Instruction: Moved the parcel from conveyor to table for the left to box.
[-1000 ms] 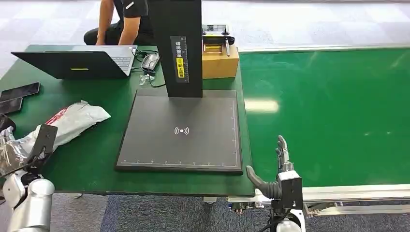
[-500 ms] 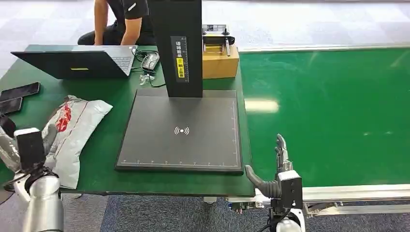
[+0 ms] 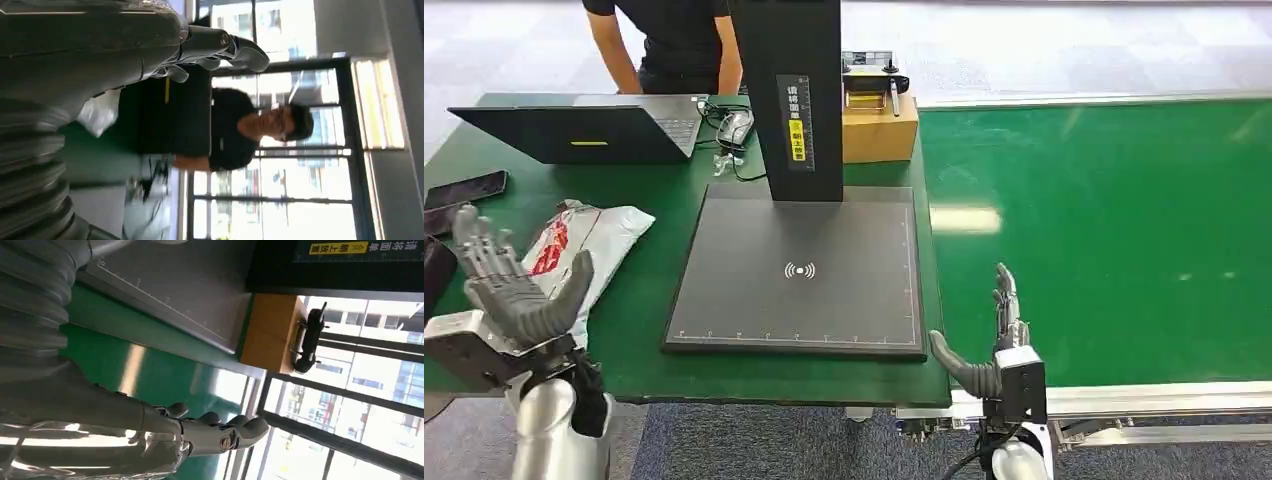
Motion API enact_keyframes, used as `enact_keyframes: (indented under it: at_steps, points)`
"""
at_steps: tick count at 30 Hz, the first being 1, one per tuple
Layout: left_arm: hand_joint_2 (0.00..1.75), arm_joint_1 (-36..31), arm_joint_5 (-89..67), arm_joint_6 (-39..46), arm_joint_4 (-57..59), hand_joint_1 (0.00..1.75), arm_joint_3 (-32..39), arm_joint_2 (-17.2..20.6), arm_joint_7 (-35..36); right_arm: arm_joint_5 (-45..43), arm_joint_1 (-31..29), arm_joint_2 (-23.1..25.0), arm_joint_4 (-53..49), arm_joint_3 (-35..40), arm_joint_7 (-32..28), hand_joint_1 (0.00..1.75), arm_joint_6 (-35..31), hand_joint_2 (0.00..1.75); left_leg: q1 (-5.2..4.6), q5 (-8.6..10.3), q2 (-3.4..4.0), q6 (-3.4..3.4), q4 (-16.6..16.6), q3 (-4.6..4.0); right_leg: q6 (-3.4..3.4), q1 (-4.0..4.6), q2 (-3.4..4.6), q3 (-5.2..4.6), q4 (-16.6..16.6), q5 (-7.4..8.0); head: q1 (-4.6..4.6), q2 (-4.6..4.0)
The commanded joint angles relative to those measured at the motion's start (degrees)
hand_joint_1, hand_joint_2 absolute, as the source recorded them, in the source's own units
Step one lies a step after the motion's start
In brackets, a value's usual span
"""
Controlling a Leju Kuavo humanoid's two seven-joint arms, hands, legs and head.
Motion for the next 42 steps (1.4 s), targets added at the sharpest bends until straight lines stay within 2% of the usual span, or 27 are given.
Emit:
enact_keyframes:
  at_steps: [1, 7, 16, 42]
  points:
    - [1.75, 0.37, 6.43, -13.23, 7.95, 0.00, -10.06, -2.35, 3.54, 0.07, -3.72, -0.72, 3.76, 2.50, 1.15, 0.00, 2.20, 1.75, -0.02, 0.05, -0.10, -0.07, -0.08, 0.06, 0.12, -0.05, -0.06, 0.06, -0.06, 0.02, -0.02, 0.00]
    - [1.75, -0.11, 7.79, -22.56, 15.19, 0.00, -16.58, -2.64, 3.06, -1.78, -5.68, -0.17, 7.43, 4.62, 2.40, 0.00, 6.04, 1.75, -0.03, 0.09, -0.07, -0.12, -0.19, 0.16, 0.14, -0.07, -0.01, 0.15, -0.17, 0.07, -0.02, 0.00]
    - [1.75, 0.68, 9.04, -25.93, 14.12, 0.00, -17.72, -3.69, 4.24, 0.44, -5.85, 0.47, 7.10, 4.74, 2.02, 0.00, 3.54, 1.75, 0.00, 0.02, -0.01, -0.09, -0.08, 0.07, 0.10, -0.03, 0.03, 0.07, -0.08, 0.03, -0.02, 0.00]
    - [1.75, 2.66, 8.99, -24.92, 12.15, 0.00, -16.34, -4.04, 4.36, -4.39, -5.15, -0.69, 6.25, 4.50, -0.28, 0.00, 5.01, 1.75, 0.00, 0.06, -0.09, -0.13, -0.09, 0.03, 0.16, -0.04, -0.02, 0.04, -0.08, 0.04, -0.02, 0.00]
